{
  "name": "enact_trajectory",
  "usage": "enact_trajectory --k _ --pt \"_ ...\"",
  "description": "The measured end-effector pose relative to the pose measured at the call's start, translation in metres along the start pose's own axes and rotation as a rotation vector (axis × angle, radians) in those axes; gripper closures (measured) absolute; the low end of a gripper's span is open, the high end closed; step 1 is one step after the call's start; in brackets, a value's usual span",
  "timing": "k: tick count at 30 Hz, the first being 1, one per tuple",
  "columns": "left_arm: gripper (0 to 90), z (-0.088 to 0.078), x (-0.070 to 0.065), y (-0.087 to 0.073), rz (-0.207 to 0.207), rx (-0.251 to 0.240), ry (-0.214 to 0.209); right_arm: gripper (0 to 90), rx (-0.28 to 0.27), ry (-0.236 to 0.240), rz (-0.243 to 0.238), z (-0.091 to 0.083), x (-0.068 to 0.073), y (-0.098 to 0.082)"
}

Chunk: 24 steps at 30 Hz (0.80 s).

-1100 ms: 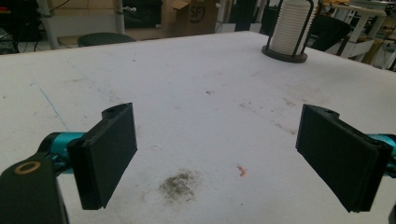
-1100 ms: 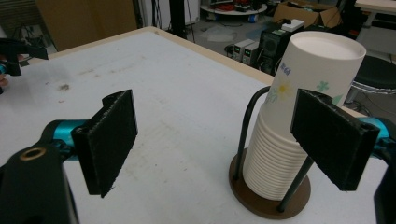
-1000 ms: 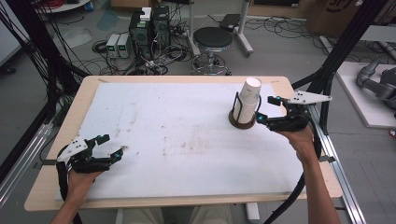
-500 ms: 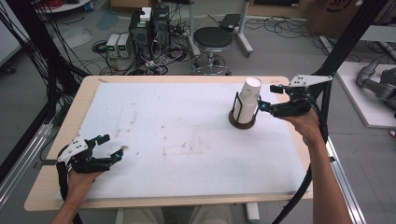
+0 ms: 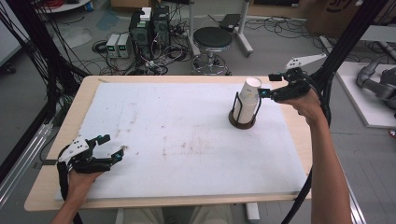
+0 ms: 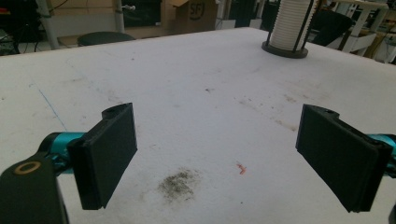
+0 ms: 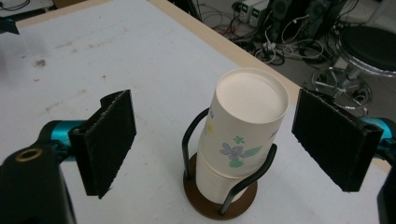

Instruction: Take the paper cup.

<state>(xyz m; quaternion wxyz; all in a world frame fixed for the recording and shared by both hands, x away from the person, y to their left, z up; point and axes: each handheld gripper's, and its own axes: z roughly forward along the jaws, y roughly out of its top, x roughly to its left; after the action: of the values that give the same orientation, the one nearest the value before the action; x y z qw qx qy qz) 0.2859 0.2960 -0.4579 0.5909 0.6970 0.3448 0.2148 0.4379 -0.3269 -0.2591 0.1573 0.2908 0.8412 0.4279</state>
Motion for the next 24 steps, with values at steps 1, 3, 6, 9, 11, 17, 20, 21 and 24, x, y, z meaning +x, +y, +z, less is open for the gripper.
enact_trajectory --k 1,3,6,9,11,17,20,21,24 --pt "12.4 0.000 0.000 0.000 0.000 0.000 0.001 13.8 0.013 -0.002 -0.001 0.001 -0.002 0.002" --pt "12.4 0.000 0.000 0.000 0.000 0.000 0.001 13.8 0.038 0.001 0.001 0.003 -0.006 0.010" --pt "12.4 0.001 0.000 0.000 0.004 0.003 0.001 13.8 0.064 0.002 -0.007 0.005 -0.007 0.016" --pt "12.4 0.001 -0.001 0.000 0.008 0.006 0.001 13.9 0.094 0.008 -0.022 0.008 -0.007 0.026" --pt "12.4 0.000 -0.001 0.000 0.009 0.005 0.000 13.9 0.114 -0.001 -0.034 0.010 -0.007 0.032" --pt "12.4 0.000 -0.001 0.000 0.008 0.004 -0.005 13.9 0.168 -0.005 -0.045 0.018 -0.009 0.040" --pt "12.4 0.001 -0.001 0.000 0.006 0.003 -0.008 13.9 0.179 0.007 -0.046 0.021 -0.012 0.042" --pt "12.4 0.001 0.000 0.000 0.009 0.005 -0.010 14.0 0.187 0.010 -0.044 0.022 -0.013 0.043" --pt "12.4 0.001 -0.001 0.000 0.011 0.007 -0.011 14.0 0.193 0.013 -0.042 0.025 -0.017 0.043"
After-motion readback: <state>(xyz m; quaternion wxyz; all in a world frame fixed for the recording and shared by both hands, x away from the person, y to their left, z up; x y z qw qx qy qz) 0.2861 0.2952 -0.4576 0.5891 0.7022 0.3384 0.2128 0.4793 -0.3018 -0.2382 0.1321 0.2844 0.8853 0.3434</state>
